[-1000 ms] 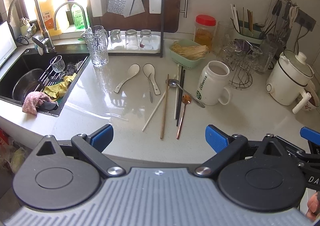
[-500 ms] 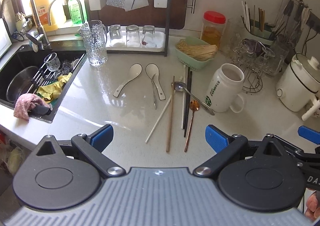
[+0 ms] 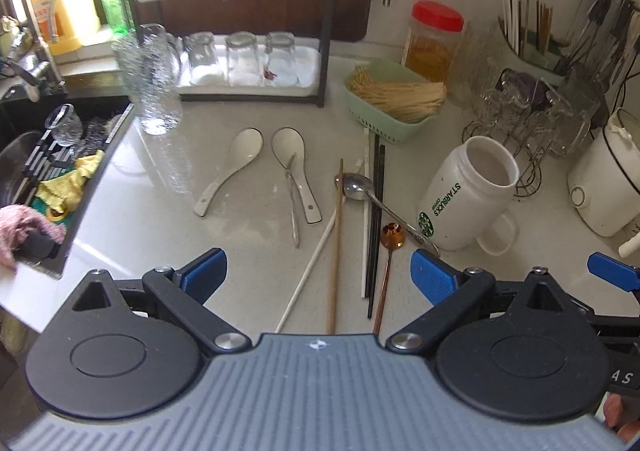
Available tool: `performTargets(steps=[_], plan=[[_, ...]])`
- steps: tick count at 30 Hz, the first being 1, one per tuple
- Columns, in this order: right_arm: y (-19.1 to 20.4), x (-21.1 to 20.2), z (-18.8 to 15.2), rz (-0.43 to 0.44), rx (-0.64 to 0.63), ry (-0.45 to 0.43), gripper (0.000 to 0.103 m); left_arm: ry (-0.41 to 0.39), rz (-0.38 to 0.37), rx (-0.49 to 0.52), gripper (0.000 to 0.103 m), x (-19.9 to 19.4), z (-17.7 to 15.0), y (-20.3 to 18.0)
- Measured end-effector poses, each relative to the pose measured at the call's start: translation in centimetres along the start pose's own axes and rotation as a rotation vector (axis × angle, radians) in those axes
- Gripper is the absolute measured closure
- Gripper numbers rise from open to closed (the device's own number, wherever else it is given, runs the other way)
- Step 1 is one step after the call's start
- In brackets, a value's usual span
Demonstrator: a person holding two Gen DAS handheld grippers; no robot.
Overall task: Organize utensils
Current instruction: 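Move the left gripper down toward the wooden chopstick on the counter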
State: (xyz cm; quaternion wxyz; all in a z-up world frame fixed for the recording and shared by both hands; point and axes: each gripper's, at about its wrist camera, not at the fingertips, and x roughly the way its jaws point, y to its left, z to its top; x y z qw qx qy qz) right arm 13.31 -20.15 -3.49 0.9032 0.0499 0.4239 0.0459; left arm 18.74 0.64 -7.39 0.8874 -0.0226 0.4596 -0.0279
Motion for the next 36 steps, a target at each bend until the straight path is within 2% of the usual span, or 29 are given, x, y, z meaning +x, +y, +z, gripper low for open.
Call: performTargets(steps=[6,17,19,23,27,32,36], plan=[[-0.8,3.0,1.3,-0.038,0.0,0.036,0.0,0.061,-0.041,-0.011,0.003,4.7,2.4,0.2],[-0.3,8.0,3.6,-0.039,-0.077,0.056,0.0,0.16,-0.079,0.008,0.004,12.9,5.7,0.0],[-0.4,9.0,4.0,-0.04,-0.084,0.069,0.006,0.166,-0.09,0.013,0.005,14.0,6.3,-0.1],[-0.2,10.5,4.7,-0.047,-0.102,0.095,0.009,0.192,-0.109,0.035,0.017,16.1,6.8,-0.6],[0.1,11.8,4.8,-0.064,-0.138,0.123,0.02,0.205,-0.121,0.045,0.027,17.8,6.7,-0.7],[0.2,12.3,4.9,-0.06,-0.155,0.116,0.018,0.213,-0.122,0.055,0.045,19.5,6.5,-1.0],[0.1,12.5,5.1,-0.056,-0.16,0.117,0.018,0.204,-0.112,0.056,0.053,20.5,6.6,-1.3]])
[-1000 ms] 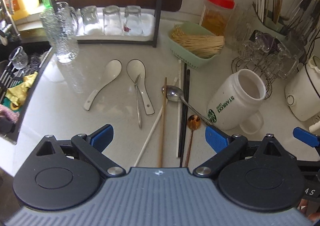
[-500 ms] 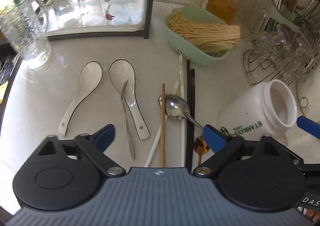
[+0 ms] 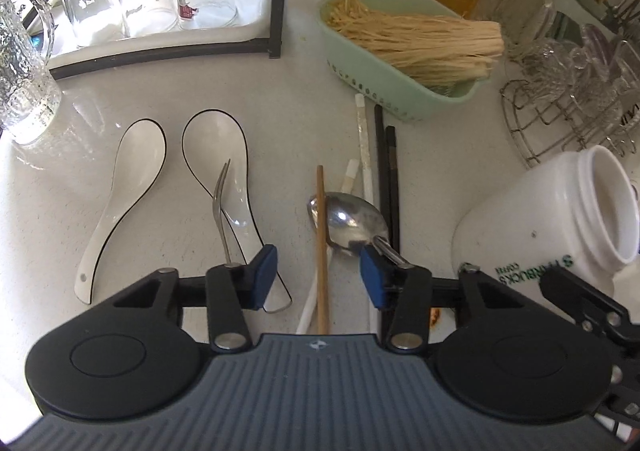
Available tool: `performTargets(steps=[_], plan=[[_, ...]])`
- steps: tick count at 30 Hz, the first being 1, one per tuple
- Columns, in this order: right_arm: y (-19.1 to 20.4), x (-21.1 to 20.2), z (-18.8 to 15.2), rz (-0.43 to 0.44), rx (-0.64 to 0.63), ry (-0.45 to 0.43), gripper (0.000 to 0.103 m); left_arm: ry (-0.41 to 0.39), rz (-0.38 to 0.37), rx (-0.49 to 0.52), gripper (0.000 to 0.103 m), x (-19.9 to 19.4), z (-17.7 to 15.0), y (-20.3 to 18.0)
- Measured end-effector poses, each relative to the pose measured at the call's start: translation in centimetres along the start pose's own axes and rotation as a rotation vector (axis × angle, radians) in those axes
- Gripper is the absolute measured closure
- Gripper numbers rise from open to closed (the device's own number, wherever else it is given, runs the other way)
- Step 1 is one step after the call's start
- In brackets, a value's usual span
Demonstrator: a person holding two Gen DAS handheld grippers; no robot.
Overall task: Organize utensils
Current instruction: 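Move the left gripper down toward the wooden chopstick on the counter, then close the left gripper on the wooden chopstick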
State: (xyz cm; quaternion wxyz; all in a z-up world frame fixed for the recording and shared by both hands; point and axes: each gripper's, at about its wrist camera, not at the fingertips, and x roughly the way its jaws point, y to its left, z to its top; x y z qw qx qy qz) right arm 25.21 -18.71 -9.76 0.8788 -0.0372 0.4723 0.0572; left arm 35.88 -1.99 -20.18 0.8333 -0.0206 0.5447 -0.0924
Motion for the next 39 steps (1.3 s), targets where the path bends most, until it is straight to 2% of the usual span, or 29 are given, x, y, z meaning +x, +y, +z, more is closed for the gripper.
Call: performTargets(steps=[2,7,13,21,24,25,31,39], plan=[[0.0,0.0,0.1,0.003,0.0,0.004,0.018,-0.001,0.0,0.012,0.061,0.4,0.2,-0.1],[-0.1,0.0,0.2,0.01,0.001,0.011,0.018,0.003,-0.003,0.033,0.07,1.1,0.8,-0.4],[-0.2,0.0,0.2,0.013,0.003,0.014,0.019,0.011,0.002,0.056,0.072,1.8,1.1,-0.4],[-0.2,0.0,0.1,0.014,0.001,0.017,0.019,-0.034,-0.019,0.036,0.074,2.2,1.9,0.0],[-0.1,-0.1,0.0,0.018,-0.005,0.02,0.019,-0.043,-0.034,0.023,0.084,2.3,2.1,0.0],[-0.1,-0.2,0.0,0.019,-0.005,0.022,0.019,-0.043,-0.039,0.017,0.093,2.4,2.1,0.0],[0.0,-0.8,-0.4,0.025,-0.009,0.038,0.019,-0.049,-0.038,-0.027,0.096,2.1,1.6,0.2],[0.4,-1.9,-1.7,0.022,-0.006,0.037,0.019,-0.081,-0.064,-0.066,0.097,-1.1,-0.5,0.7]])
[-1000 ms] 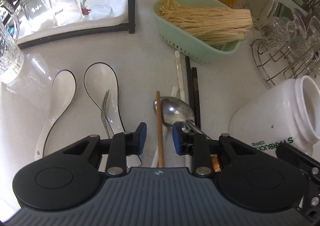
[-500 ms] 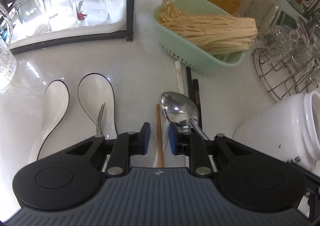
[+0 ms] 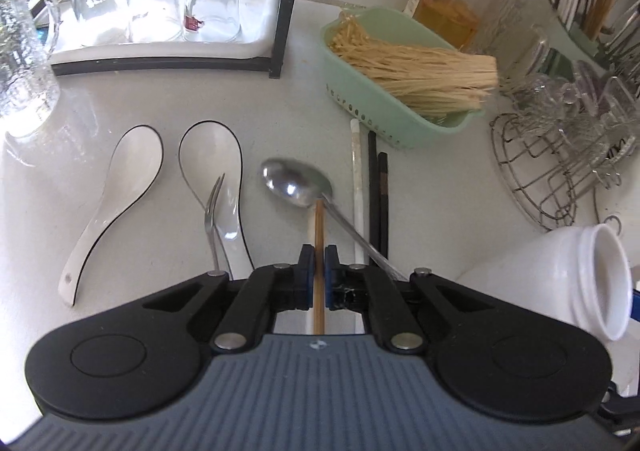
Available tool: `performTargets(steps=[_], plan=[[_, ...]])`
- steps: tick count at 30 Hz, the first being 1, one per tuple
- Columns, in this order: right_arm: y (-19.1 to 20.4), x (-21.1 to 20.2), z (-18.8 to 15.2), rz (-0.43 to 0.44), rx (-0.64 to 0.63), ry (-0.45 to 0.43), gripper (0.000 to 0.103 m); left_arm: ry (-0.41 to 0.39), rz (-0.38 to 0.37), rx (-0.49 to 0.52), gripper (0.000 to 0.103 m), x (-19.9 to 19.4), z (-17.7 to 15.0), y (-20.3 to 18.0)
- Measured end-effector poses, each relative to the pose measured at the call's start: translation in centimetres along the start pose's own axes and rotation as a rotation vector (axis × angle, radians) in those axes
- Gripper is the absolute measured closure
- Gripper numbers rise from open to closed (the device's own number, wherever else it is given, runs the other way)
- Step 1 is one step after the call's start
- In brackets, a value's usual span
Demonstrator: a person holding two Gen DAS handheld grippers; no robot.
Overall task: Organize utensils
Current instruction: 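Close the left gripper on the wooden chopstick, then lift the wooden chopstick with the left gripper toward the white jar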
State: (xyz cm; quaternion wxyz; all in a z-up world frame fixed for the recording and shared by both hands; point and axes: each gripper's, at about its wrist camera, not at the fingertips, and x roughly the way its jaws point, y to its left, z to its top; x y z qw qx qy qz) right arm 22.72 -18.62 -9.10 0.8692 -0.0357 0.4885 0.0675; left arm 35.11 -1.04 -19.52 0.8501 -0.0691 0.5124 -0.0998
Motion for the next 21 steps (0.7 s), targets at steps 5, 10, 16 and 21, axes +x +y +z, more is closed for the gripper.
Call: performTargets(steps=[5,10,16,21], plan=[[0.5,-0.5,-0.6,-0.012,0.0,-0.019,0.019,-0.024,-0.019,-0.011,0.097,-1.8,-1.0,0.3],[0.8,-0.7,-0.8,-0.026,0.009,-0.03,0.019,-0.067,-0.054,-0.011,0.098,-3.6,-1.3,0.4],[1.4,-1.0,-1.1,-0.028,0.019,-0.027,0.019,-0.109,-0.096,0.006,0.098,-6.5,-1.5,0.0],[2.1,-1.5,-1.6,-0.024,0.022,-0.018,0.019,-0.121,-0.116,0.028,0.098,-8.8,-1.9,-0.4]])
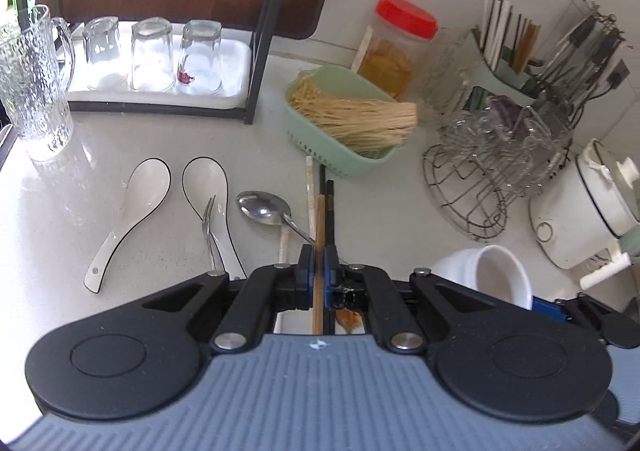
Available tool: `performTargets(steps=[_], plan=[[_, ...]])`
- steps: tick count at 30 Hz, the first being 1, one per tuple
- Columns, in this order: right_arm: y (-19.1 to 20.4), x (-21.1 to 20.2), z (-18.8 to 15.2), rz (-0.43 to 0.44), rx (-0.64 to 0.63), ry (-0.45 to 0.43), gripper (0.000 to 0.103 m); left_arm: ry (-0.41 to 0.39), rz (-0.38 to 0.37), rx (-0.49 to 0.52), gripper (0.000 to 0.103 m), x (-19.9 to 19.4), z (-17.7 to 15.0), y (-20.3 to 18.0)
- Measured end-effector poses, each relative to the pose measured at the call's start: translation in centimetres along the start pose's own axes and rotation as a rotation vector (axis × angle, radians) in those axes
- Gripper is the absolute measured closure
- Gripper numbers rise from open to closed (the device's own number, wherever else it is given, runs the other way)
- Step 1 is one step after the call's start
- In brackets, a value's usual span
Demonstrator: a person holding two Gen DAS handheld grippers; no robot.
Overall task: Organize utensils
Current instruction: 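Lift the wooden chopstick with the left gripper toward the white jar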
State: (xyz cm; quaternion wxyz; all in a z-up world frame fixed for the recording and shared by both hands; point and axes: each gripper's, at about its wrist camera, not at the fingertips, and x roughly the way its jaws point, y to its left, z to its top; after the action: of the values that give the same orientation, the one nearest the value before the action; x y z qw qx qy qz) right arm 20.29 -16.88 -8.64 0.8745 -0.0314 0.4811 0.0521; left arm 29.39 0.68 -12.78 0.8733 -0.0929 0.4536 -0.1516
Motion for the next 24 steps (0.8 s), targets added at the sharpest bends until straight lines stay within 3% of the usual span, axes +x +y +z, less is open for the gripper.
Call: performTargets(steps=[16,24], plan=[[1.8,-1.5,-1.7,0.003,-0.015,-0.007,0.019,-0.082,-0.039,0.038,0.098,-6.3,-1.8,-1.6],[1.8,-1.6,-1.8,0.006,-0.011,-0.013,0.019,-0.157,-0.072,0.018,0.098,-9.5,-1.0,-1.8]])
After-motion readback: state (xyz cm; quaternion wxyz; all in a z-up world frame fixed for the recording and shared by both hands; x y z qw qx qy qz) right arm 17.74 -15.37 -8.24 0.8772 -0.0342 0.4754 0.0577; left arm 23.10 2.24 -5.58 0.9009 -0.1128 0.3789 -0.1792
